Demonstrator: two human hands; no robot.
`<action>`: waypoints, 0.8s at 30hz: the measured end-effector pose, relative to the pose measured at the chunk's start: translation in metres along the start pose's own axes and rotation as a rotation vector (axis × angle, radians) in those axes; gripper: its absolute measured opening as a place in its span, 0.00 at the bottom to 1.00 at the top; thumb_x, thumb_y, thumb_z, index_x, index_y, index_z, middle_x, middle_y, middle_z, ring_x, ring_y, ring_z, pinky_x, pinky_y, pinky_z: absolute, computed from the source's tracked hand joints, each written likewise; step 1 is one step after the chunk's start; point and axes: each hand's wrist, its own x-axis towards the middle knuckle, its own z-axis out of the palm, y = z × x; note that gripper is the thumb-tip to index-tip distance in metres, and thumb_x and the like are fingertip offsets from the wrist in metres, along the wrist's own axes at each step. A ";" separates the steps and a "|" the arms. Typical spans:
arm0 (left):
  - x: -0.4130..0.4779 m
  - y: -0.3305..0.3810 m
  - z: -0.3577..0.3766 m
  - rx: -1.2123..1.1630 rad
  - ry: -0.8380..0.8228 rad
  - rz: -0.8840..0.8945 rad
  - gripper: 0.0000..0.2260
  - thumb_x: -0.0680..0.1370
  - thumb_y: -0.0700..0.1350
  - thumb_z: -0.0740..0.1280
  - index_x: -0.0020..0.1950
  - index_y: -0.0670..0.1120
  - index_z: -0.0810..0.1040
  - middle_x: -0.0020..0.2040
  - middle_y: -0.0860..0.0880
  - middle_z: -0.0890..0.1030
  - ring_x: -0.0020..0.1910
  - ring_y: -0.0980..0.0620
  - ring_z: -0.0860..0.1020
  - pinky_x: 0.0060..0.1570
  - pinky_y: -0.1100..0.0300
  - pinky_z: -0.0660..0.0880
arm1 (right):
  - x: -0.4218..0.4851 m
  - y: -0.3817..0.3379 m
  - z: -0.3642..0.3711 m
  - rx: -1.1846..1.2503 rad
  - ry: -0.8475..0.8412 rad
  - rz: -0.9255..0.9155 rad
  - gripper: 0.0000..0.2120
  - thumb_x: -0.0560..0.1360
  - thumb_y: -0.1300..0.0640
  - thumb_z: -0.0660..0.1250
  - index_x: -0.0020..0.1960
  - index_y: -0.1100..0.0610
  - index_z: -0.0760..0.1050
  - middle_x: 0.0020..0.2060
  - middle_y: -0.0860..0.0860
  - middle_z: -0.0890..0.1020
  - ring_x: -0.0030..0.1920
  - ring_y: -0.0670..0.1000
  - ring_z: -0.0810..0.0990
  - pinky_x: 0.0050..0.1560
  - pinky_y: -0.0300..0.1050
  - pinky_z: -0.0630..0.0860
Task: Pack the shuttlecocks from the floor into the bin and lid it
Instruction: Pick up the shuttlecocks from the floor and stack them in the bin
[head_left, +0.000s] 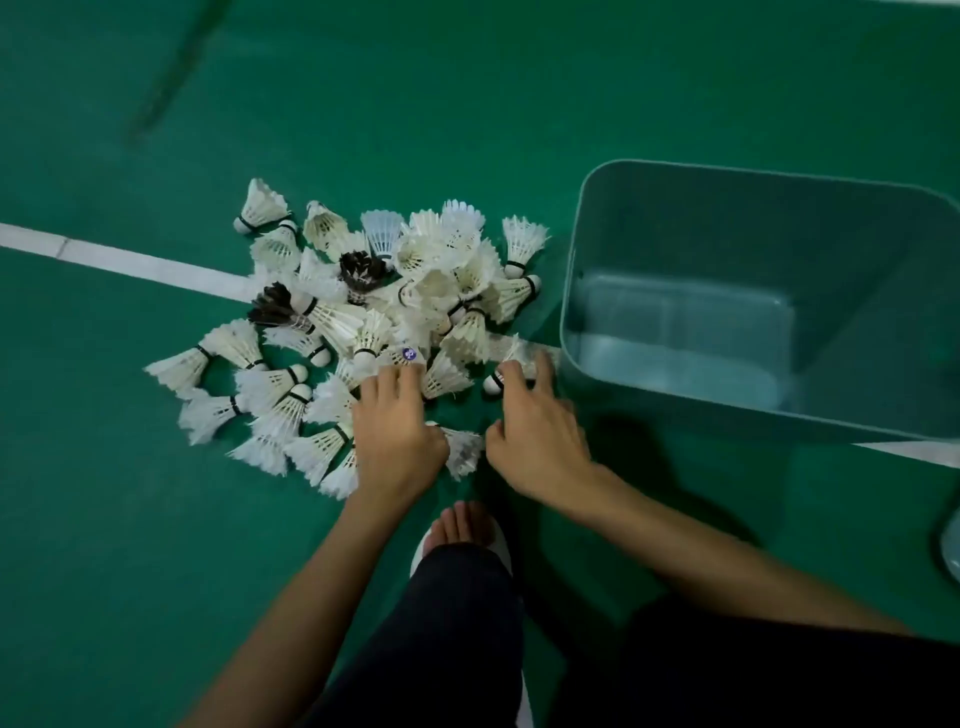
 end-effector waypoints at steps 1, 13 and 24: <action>0.005 0.001 0.001 0.040 -0.034 0.015 0.28 0.63 0.38 0.68 0.64 0.42 0.73 0.59 0.44 0.76 0.56 0.42 0.71 0.50 0.48 0.72 | 0.008 0.001 0.002 0.020 0.002 0.015 0.23 0.76 0.61 0.65 0.68 0.53 0.63 0.79 0.59 0.53 0.58 0.68 0.78 0.56 0.57 0.76; 0.030 0.000 0.009 0.165 0.007 -0.015 0.12 0.78 0.56 0.69 0.54 0.49 0.80 0.55 0.50 0.82 0.56 0.46 0.71 0.53 0.50 0.64 | 0.020 0.008 0.023 -0.018 0.149 -0.033 0.04 0.76 0.61 0.69 0.50 0.55 0.79 0.50 0.52 0.81 0.48 0.54 0.81 0.50 0.51 0.80; 0.000 0.013 -0.020 -0.309 0.223 -0.050 0.10 0.68 0.46 0.71 0.40 0.40 0.80 0.48 0.47 0.72 0.50 0.49 0.69 0.47 0.56 0.67 | -0.019 -0.004 -0.005 -0.207 0.236 -0.054 0.27 0.73 0.61 0.74 0.66 0.58 0.65 0.42 0.54 0.84 0.42 0.60 0.84 0.36 0.49 0.72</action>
